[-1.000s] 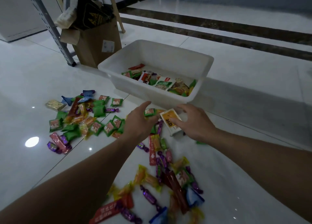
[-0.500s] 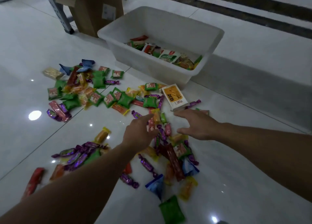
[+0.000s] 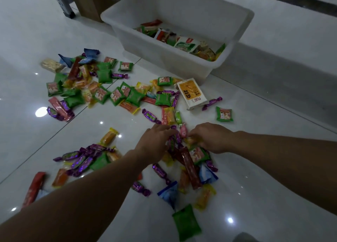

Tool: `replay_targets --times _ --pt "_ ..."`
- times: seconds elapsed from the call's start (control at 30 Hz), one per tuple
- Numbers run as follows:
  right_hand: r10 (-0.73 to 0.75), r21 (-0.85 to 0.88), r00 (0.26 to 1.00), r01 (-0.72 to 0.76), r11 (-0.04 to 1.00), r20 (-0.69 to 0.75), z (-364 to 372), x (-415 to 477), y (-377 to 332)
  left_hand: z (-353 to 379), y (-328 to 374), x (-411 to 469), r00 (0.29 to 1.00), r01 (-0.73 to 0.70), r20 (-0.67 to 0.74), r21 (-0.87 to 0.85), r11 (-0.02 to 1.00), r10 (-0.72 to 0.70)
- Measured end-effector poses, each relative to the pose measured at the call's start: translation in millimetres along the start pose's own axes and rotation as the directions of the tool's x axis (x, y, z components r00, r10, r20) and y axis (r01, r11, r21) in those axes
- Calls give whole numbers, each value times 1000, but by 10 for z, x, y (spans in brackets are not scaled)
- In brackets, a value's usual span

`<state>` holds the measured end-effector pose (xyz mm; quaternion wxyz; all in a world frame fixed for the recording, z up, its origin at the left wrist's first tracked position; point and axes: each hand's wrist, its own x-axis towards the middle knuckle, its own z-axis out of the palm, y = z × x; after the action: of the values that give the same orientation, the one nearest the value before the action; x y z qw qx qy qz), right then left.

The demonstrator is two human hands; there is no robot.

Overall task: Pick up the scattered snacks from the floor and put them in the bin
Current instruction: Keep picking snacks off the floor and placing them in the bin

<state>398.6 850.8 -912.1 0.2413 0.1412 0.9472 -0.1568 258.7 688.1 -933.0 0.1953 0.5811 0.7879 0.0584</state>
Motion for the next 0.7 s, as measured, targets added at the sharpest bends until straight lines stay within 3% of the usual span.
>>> replay_targets --times 0.2,0.33,0.47,0.7 --pt "-17 11 997 18 1000 -73 51 80 55 1 -33 151 997 -71 30 94 993 69" --pt "-43 4 992 44 999 -114 78 139 70 10 -71 196 997 -69 43 123 990 64" --pt "-88 -65 994 84 994 -67 78 219 62 32 -103 171 999 -50 -1 149 988 51" --pt "-54 -50 991 48 998 -124 16 300 16 76 -94 140 999 -22 -33 123 992 26"
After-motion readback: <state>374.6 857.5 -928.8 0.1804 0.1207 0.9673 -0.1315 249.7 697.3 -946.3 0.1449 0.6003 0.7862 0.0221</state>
